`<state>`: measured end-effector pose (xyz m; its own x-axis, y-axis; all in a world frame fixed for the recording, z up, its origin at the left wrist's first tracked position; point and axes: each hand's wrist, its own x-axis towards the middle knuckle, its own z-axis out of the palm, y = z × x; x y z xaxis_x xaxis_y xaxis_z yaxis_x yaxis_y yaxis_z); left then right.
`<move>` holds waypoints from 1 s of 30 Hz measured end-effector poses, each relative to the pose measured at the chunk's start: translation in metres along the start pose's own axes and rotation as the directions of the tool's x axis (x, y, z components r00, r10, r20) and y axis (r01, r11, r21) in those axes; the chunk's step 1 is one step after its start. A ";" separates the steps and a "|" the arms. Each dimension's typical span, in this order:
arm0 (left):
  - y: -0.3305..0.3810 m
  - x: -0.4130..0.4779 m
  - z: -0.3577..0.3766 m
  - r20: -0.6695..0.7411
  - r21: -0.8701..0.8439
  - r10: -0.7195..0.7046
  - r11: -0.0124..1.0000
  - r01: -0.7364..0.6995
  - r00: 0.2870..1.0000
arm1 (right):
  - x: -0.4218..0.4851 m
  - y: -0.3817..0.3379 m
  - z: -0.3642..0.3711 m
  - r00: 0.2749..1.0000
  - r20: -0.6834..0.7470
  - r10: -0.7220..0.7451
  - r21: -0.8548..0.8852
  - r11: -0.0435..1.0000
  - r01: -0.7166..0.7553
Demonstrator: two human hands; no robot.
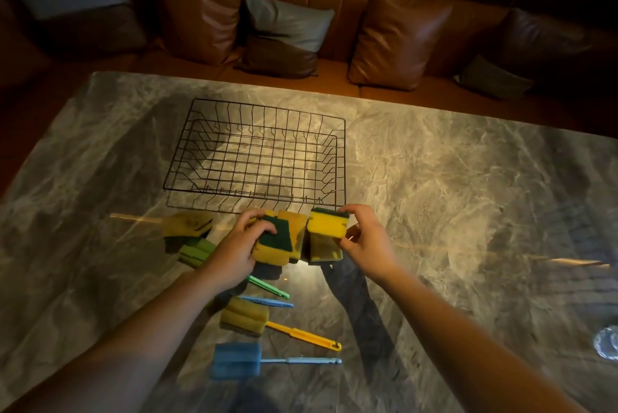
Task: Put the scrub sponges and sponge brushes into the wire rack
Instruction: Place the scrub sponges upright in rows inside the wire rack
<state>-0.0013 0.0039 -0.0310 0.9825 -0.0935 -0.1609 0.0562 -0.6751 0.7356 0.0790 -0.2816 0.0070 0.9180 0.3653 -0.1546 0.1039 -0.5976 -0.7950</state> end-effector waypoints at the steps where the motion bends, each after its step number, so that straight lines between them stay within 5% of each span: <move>1: -0.001 -0.001 -0.001 0.004 -0.036 -0.016 0.999 0.016 1.000 | -0.002 0.003 0.004 0.999 0.015 -0.044 -0.061 0.997 0.045; 4: -0.001 -0.002 -0.008 0.072 -0.110 -0.038 0.993 0.046 0.997 | -0.008 0.014 0.013 0.987 0.111 -0.116 -0.216 0.967 0.138; 8: 0.001 -0.003 -0.015 0.162 -0.185 -0.096 0.975 0.125 0.982 | -0.016 0.023 0.019 0.989 0.133 -0.060 -0.196 0.977 0.085; 12: 0.004 -0.003 -0.009 0.068 -0.272 -0.206 0.938 0.217 0.976 | -0.014 0.020 0.024 0.994 0.081 0.068 -0.101 0.993 -0.059; 18: 0.011 -0.001 0.004 -0.216 -0.138 -0.274 0.959 0.249 0.937 | -0.005 0.007 0.036 0.980 -0.031 0.196 -0.008 0.981 -0.196; 23: 0.016 0.003 0.006 -0.201 -0.212 -0.462 0.881 0.422 0.864 | -0.004 0.000 0.045 0.925 0.018 0.379 0.095 0.921 -0.379; 30: 0.021 0.002 -0.009 -0.155 -0.367 -0.536 0.811 0.456 0.830 | -0.016 -0.016 0.051 0.923 -0.002 0.385 0.200 0.904 -0.377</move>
<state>0.0033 -0.0036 -0.0101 0.8125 0.3978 -0.4262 0.5584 -0.3210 0.7650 0.0435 -0.2416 -0.0075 0.8880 0.1052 -0.4477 -0.3289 -0.5351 -0.7781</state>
